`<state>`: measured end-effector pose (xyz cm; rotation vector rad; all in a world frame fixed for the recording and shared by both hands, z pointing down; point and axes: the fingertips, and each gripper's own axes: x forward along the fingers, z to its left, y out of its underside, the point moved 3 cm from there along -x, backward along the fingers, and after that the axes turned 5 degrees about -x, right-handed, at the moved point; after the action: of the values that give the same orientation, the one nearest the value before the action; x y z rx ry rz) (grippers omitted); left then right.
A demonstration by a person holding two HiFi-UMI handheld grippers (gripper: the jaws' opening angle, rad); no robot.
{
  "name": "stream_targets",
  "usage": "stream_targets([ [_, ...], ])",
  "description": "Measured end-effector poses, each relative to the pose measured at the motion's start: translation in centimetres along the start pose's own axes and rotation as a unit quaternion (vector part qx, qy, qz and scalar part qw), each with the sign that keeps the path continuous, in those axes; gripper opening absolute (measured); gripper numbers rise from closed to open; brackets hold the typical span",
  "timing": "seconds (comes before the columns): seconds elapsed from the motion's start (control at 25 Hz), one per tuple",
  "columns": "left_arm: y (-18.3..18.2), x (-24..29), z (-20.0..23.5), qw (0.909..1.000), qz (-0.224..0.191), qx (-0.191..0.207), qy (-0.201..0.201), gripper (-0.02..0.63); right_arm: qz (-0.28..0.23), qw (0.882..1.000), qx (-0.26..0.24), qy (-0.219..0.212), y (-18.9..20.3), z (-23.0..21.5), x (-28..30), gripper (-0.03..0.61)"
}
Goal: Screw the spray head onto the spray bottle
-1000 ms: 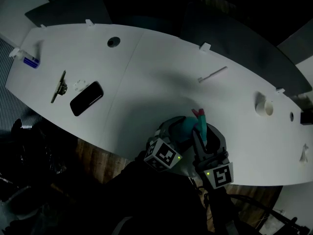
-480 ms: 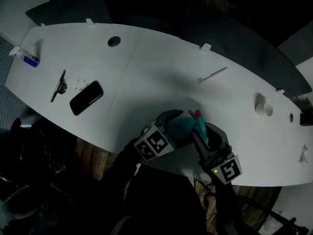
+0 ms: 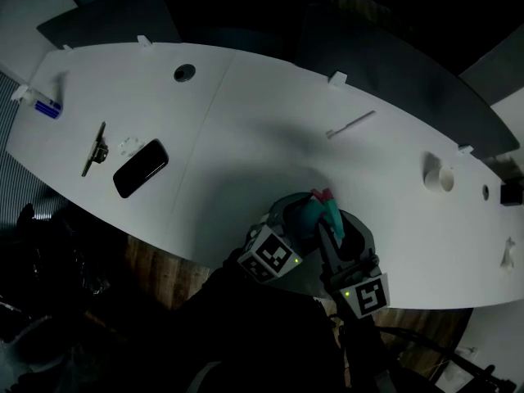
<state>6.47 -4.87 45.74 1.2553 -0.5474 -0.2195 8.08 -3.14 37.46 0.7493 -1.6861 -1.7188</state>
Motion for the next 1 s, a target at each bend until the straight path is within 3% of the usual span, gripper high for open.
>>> stream_targets([
  [0.12, 0.1, -0.5, -0.2, 0.9945, -0.027, -0.025, -0.098, 0.391, 0.006, 0.998, -0.014, 0.053, 0.1, 0.7, -0.2, 0.130],
  [0.2, 0.1, -0.5, -0.3, 0.9911, -0.036, -0.035, -0.123, 0.391, 0.008, 0.998, -0.013, 0.069, 0.2, 0.9, -0.3, 0.130],
  [0.48, 0.2, -0.8, -0.4, 0.9948, -0.037, -0.023, -0.092, 0.397, 0.001, 1.000, 0.008, 0.025, 0.0, 1.0, -0.3, 0.136],
  [0.56, 0.2, -1.1, -0.6, 0.9957, -0.045, -0.024, -0.078, 0.415, 0.000, 1.000, 0.006, 0.008, -0.2, 1.3, -0.4, 0.212],
  [0.68, 0.3, -1.7, -0.6, 0.9962, -0.043, -0.021, -0.073, 0.456, 0.009, 1.000, 0.005, -0.009, -0.2, 1.9, -0.8, 0.239],
  [0.84, 0.5, -3.3, -0.4, 0.9953, -0.036, -0.001, -0.090, 0.463, 0.015, 1.000, 0.007, 0.001, -0.3, 1.6, -2.4, 0.239],
  [1.0, -1.0, -9.2, 0.7, 0.9853, -0.064, -0.016, -0.158, 0.463, 0.022, 1.000, 0.001, 0.021, -0.7, 0.4, -5.2, 0.239],
])
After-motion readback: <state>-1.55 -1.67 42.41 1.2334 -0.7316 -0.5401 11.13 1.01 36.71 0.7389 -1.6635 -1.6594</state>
